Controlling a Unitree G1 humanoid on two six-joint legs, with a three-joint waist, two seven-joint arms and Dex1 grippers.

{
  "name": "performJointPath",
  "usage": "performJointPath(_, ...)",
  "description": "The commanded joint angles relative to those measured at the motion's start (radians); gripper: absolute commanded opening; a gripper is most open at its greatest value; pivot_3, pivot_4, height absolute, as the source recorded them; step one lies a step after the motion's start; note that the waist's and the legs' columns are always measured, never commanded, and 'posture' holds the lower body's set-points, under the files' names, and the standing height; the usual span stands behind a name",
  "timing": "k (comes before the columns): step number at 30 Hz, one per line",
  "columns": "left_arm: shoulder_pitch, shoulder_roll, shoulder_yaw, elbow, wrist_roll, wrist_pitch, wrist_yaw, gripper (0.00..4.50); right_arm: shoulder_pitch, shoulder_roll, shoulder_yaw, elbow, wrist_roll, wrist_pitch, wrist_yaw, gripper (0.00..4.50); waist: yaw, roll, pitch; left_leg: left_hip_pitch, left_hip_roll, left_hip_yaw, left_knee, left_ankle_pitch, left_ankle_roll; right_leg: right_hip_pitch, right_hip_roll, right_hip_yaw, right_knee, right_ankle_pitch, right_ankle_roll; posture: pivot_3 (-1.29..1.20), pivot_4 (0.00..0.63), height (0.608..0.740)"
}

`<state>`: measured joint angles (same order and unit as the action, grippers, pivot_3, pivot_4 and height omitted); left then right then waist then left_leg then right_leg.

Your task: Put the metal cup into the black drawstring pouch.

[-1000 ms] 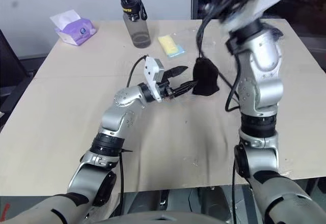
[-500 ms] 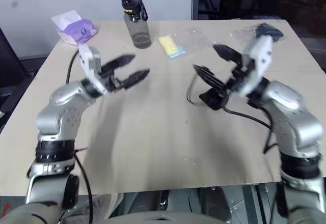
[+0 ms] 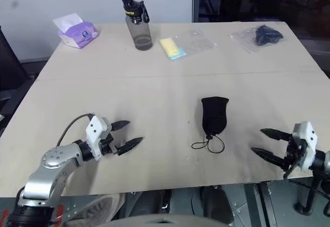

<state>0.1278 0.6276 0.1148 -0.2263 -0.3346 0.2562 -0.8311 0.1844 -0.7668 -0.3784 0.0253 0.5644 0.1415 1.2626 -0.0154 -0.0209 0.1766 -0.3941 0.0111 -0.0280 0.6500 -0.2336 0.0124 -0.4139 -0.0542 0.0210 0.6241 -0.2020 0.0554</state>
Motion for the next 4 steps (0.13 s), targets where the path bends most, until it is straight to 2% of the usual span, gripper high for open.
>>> performJointPath(1,0.018,-0.013,0.007,-0.064,0.010,-0.029,0.029,4.50,-0.073,0.035,-0.011,0.127,-0.018,-0.170,0.068,4.08,0.002,0.000,0.000,0.000,0.000,0.002,0.000,0.000,0.000,0.000,0.000,0.000,0.000,0.000,0.000,0.00,0.150,0.740)
performJointPath(4,0.023,-0.014,0.008,-0.086,0.016,-0.043,0.040,4.50,-0.104,0.046,0.003,0.184,-0.027,-0.211,0.095,4.08,0.005,0.001,0.000,-0.001,-0.001,0.002,-0.001,0.000,0.000,0.000,0.001,-0.001,0.000,0.000,0.000,0.00,0.150,0.740)
